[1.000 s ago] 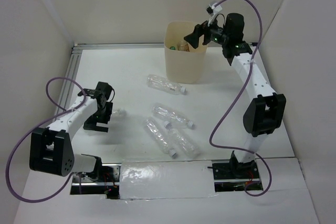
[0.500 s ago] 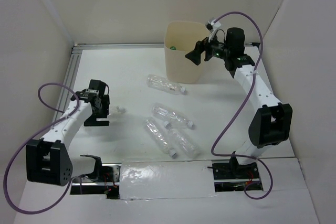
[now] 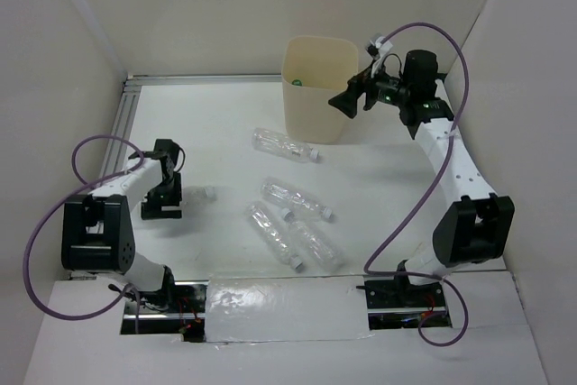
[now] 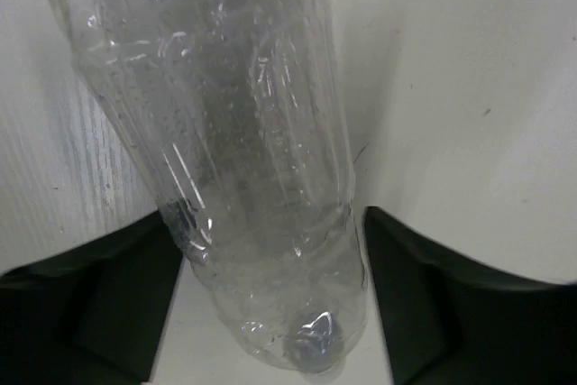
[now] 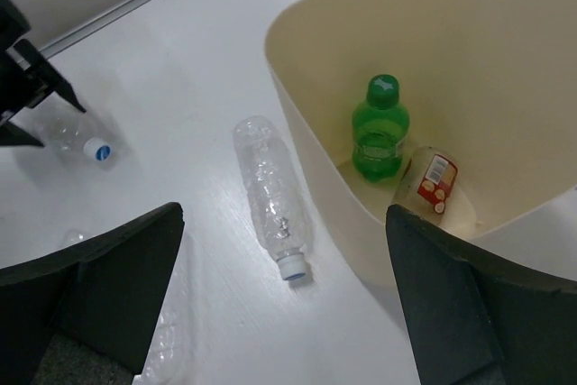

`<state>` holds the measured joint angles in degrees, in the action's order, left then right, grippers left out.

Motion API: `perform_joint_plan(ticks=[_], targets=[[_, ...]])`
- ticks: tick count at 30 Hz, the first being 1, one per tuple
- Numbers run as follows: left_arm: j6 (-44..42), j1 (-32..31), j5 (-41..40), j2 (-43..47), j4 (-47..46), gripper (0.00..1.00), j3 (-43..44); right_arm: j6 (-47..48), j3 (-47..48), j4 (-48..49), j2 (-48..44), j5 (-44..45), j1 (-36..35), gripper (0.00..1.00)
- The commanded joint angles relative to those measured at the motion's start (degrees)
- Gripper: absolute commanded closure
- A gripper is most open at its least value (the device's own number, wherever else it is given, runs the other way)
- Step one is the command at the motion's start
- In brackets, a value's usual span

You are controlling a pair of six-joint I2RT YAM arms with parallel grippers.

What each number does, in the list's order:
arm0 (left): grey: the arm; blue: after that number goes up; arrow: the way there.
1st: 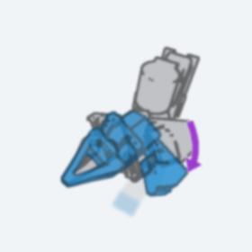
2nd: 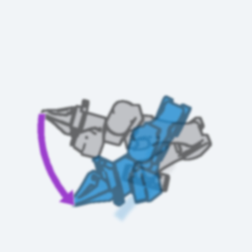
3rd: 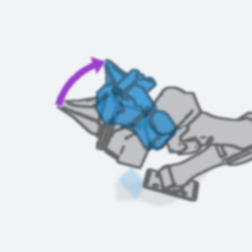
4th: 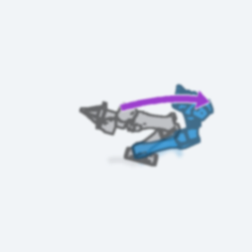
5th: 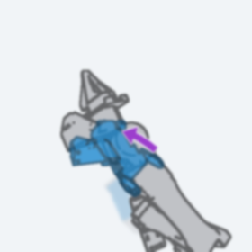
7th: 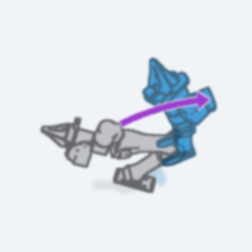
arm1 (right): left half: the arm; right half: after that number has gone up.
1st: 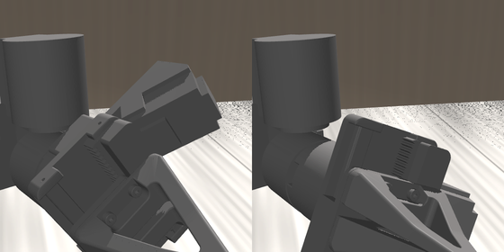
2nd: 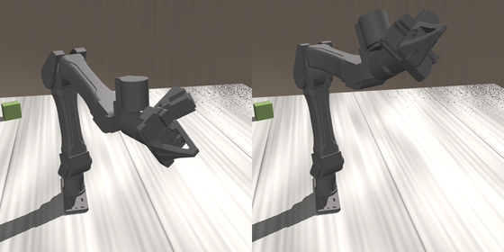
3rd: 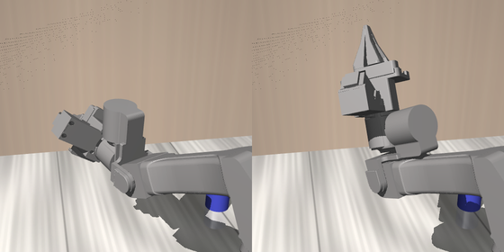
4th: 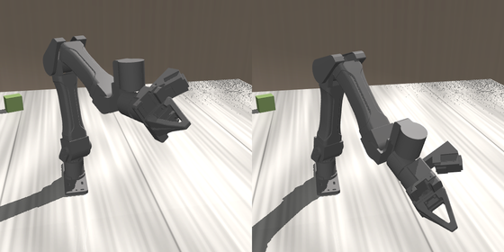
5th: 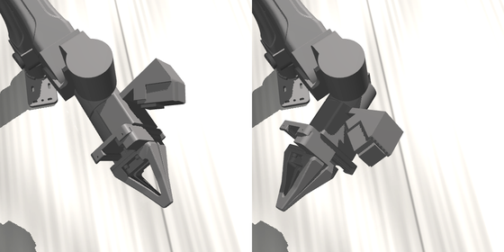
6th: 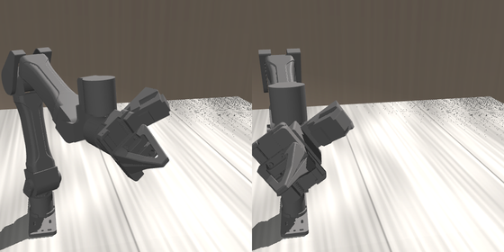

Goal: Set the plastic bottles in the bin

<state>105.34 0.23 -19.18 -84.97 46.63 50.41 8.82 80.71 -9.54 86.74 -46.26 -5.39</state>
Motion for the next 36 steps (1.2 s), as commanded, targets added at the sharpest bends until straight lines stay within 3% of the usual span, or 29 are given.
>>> perform_joint_plan(ticks=[1, 5, 6, 8, 11, 12, 13, 15, 17, 19, 22, 27, 30, 36], targets=[[-0.39, 0.65, -1.91, -1.69, -1.01, 0.22, -0.49, 7.25, 2.79, -8.27, -3.16, -7.43, -0.06, 0.0], [-7.32, 0.65, -1.91, -1.69, -4.08, 0.48, -0.49, 14.2, -0.27, -14.61, -6.93, -9.81, -0.06, 0.0], [-12.56, 0.65, -1.31, 0.14, -5.05, 0.65, 0.03, 15.34, -1.59, -15.24, -8.5, -9.81, 0.46, 0.0], [-18.03, -0.66, -0.6, 2.17, -7.34, 0.81, 1.43, 16.84, -5.27, -17.26, -10.35, -9.81, 0.47, 0.01], [-29.28, -4.97, 1.41, 6.91, -9.61, 0.93, 6.79, 20.96, -9.76, -21.19, -14.31, -9.81, 0.47, 0.24], [-34.27, -7.24, 3.77, 7.88, -13.28, 0.95, 8.2, 23.67, -10.91, -22.61, -15.19, -9.81, 0.47, 0.43], [-36.76, -8.3, 5.28, 9.37, -15.41, 0.98, 10.91, 24.57, -12.14, -23.67, -16.94, -9.81, 0.47, 0.56], [-41.34, -10.59, 8.27, 9.91, -23.99, 0.99, 13.56, 26.33, -16.44, -26.22, -18.53, -9.2, 0.47, 0.65], [-47.49, -14.28, 12.05, 8.26, -30.34, 0.99, 18.56, 27.83, -20.91, -26.76, -20.99, -7.01, -0.06, 0.6], [-54.13, -19.44, 15.46, 2.66, -35.88, 0.99, 27.31, 27.83, -25.31, -25.71, -23.88, -2.64, -0.76, 0.47], [-57.69, -22.1, 17.84, -4.83, -37.13, 0.99, 38.06, 27.31, -29.37, -23.51, -24.42, -0.16, -1.29, 0.32], [-66.49, -28.0, 19.71, -19.86, -41.44, 0.99, 62.28, 26.69, -34.82, -20.0, -25.22, 4.78, -1.82, 0.27], [-68.15, -30.28, 15.68, -26.2, -44.07, 0.96, 71.01, 25.99, -36.15, -18.85, -24.51, 6.0, -2.43, 0.27], [-71.67, -33.89, -2.67, -34.55, -47.16, 0.84, 79.39, 25.29, -37.99, -16.31, -23.2, 6.01, -5.59, 0.22]])
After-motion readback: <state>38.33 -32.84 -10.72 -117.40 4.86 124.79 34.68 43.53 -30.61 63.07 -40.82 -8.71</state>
